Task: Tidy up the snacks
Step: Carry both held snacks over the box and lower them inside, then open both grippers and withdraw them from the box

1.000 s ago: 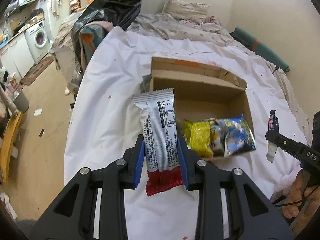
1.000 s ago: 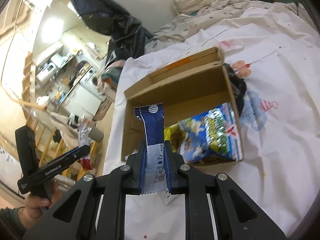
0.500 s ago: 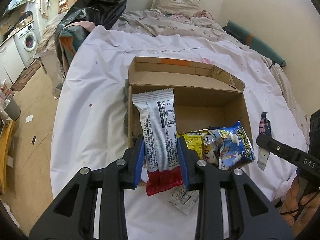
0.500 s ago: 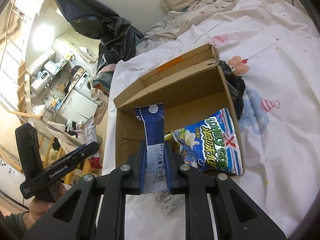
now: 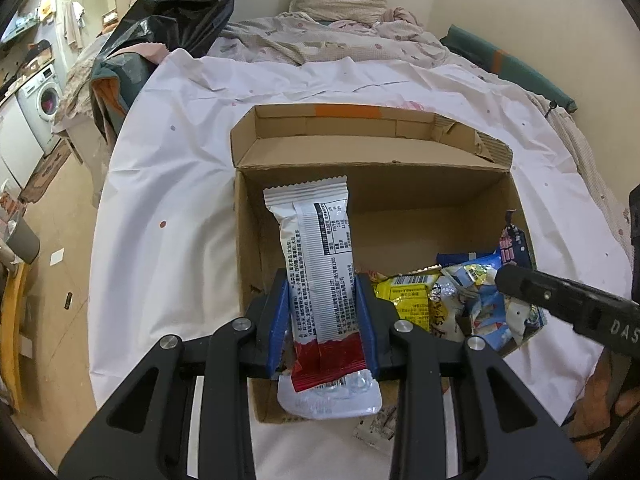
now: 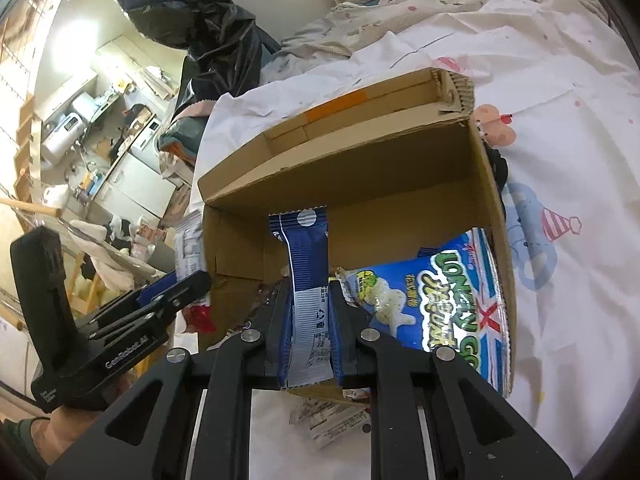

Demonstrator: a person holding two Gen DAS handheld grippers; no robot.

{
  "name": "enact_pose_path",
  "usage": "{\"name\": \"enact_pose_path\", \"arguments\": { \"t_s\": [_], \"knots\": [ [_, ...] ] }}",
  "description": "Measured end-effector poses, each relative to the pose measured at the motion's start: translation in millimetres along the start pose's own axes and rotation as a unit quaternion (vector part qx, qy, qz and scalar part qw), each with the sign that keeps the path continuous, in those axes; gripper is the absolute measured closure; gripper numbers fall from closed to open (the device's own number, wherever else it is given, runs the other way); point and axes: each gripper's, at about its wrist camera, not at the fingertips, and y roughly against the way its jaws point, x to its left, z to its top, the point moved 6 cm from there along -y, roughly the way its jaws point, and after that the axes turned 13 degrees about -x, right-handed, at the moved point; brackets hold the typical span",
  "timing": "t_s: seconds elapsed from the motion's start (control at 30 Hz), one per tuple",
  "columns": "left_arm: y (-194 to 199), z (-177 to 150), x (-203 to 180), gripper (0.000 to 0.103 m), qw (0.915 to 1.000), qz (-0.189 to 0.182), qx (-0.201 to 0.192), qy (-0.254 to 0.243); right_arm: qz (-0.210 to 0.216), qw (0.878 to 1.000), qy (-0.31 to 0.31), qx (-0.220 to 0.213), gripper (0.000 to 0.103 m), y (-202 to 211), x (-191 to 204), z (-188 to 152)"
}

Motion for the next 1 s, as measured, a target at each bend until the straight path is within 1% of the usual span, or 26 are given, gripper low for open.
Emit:
{"name": "enact_pose_path", "arguments": {
  "t_s": [0.07,0.13,0.4,0.53,0.7,0.87,0.9,0.93,1.0],
  "knots": [
    [-2,-1,1,0.075,1.0,0.004,-0.001,-0.002,-0.003,1.0,0.008,0.002,0.086,-2,2,-1],
    [-4,-1,0,0.075,1.0,0.0,0.005,0.004,-0.007,1.0,0.013,0.004,0.086,-6,3,-2],
    [-10,-4,0,0.075,0.9999,0.001,0.013,0.006,-0.012,1.0,0.01,0.009,0.085,-11,5,-2],
    [-10,-4,1,0.075,0.9999,0.006,0.011,0.008,-0.018,1.0,0.014,0.013,0.084,-13,4,-3],
    [-7,-4,1,0.075,0.9999,0.008,0.006,0.005,-0.017,1.0,0.012,0.015,0.082,-14,5,-4],
    [-3,-3,1,0.073,0.9999,0.016,0.003,-0.004,-0.008,1.0,0.004,0.005,0.082,-11,4,-2],
    [-1,-3,1,0.071,0.9999,0.016,0.001,-0.005,-0.008,1.0,0.002,0.001,0.082,-10,4,-1],
    [1,-1,0,0.061,0.9999,0.012,-0.003,-0.004,-0.009,1.0,0.001,-0.002,0.082,-9,3,0],
    [5,1,0,0.034,0.9999,0.01,-0.012,-0.003,-0.01,1.0,-0.006,-0.004,0.08,-8,0,3]
  ]
}}
